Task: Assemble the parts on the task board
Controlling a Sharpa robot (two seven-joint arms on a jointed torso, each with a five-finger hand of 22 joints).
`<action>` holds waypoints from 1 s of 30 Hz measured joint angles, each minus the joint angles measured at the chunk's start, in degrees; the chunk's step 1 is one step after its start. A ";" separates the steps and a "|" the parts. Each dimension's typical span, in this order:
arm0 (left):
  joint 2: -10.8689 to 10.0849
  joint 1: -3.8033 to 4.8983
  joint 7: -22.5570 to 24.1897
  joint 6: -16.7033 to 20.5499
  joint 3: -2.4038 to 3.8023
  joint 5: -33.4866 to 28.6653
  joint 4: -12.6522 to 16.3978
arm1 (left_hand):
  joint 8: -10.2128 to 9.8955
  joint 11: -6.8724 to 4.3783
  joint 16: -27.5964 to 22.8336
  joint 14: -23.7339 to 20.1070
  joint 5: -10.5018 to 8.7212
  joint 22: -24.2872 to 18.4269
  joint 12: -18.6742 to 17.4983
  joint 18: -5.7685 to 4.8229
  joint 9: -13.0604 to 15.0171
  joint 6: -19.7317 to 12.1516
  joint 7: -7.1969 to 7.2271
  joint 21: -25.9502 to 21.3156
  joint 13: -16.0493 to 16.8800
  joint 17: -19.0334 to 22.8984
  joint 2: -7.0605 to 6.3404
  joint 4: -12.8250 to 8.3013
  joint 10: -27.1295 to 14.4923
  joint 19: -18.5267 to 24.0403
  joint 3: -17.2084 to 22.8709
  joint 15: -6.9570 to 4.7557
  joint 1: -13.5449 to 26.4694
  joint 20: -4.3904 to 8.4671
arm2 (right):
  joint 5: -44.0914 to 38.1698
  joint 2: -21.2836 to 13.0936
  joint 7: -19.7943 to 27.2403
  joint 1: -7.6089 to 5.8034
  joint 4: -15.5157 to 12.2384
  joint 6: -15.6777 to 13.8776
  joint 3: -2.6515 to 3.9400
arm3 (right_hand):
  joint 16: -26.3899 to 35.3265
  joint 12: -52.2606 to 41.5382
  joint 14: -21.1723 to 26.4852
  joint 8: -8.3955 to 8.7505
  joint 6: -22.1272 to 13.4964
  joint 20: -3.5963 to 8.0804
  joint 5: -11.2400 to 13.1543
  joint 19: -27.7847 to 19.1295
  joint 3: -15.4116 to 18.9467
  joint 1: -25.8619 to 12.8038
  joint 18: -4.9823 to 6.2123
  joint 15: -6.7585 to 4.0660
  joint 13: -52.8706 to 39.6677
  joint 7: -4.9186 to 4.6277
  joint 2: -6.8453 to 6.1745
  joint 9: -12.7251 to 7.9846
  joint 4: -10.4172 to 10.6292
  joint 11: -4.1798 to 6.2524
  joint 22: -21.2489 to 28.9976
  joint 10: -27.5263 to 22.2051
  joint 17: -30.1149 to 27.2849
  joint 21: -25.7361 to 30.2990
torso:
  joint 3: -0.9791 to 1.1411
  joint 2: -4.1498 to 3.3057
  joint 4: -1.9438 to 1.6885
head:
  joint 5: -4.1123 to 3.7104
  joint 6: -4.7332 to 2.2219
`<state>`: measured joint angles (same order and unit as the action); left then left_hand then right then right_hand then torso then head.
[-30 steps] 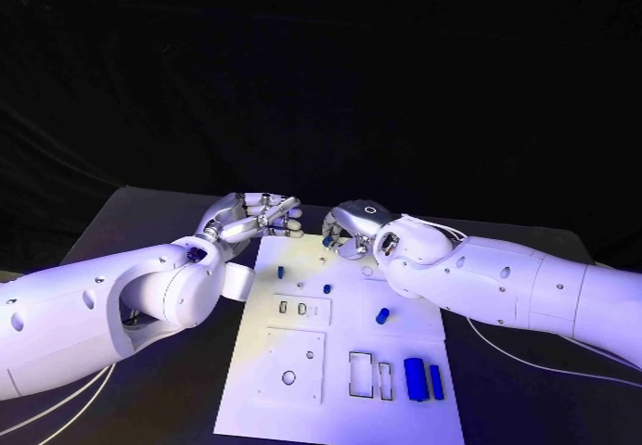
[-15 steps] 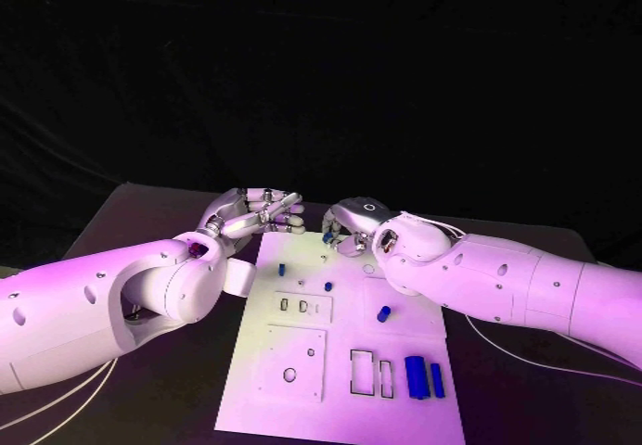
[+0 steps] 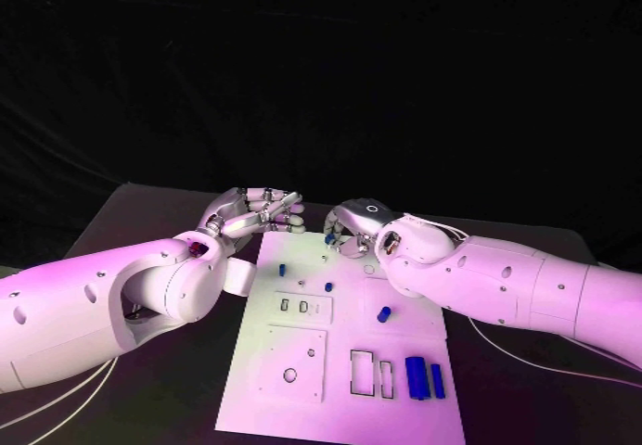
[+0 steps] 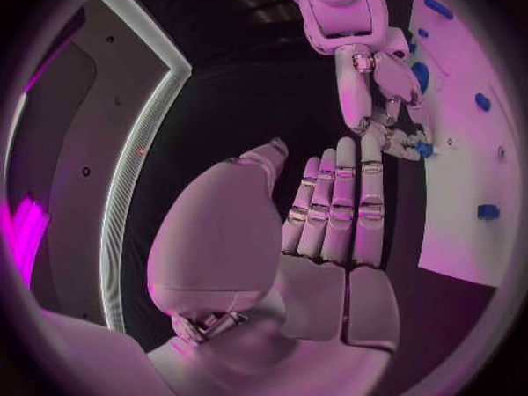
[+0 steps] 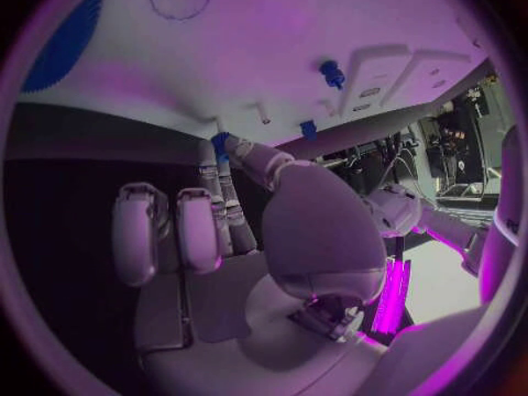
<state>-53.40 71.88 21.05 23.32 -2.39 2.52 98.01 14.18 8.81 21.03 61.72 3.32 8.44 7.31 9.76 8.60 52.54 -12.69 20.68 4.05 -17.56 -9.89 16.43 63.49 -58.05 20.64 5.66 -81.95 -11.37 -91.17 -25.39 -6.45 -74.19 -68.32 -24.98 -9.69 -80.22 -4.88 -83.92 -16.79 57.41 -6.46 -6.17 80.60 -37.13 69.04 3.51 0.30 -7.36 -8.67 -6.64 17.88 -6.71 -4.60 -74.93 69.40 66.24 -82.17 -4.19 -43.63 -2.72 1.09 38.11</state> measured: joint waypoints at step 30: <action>-0.12 0.03 -0.19 -0.01 -0.01 -0.01 -0.07 | 0.00 0.00 0.00 0.00 0.00 0.00 0.00 0.00 0.00 0.00 0.00 0.00 0.00 -0.14 0.00 0.00 0.00 0.00 0.00 0.00 0.00 0.00 | 0.51 -0.84 0.11 0.26 -0.42 -0.84 -0.03 | 0.00 0.00 0.00 0.20 -0.23 0.00 -0.05 0.01 0.16 -0.17 0.00 0.00 -0.06 0.16 -0.19 0.74 0.15 -0.02 0.02 0.01 0.05 0.00 | -0.15 -0.03 -0.05 | 0.05 -0.20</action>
<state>-53.52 71.91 20.86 23.32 -2.40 2.51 97.94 14.18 8.81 21.03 61.72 3.32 8.44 7.31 9.76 8.60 52.54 -12.68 20.68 4.05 -17.70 -9.89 16.43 63.50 -58.05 20.64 5.65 -81.95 -11.37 -90.66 -26.24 -6.34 -73.93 -68.74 -25.82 -9.72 -80.22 -4.88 -83.92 -16.59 57.17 -6.46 -6.21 80.61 -36.97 68.87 3.51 0.30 -7.43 -8.51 -6.84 18.62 -6.56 -4.62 -74.90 69.42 66.28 -82.17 -4.34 -43.67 -2.78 1.14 37.91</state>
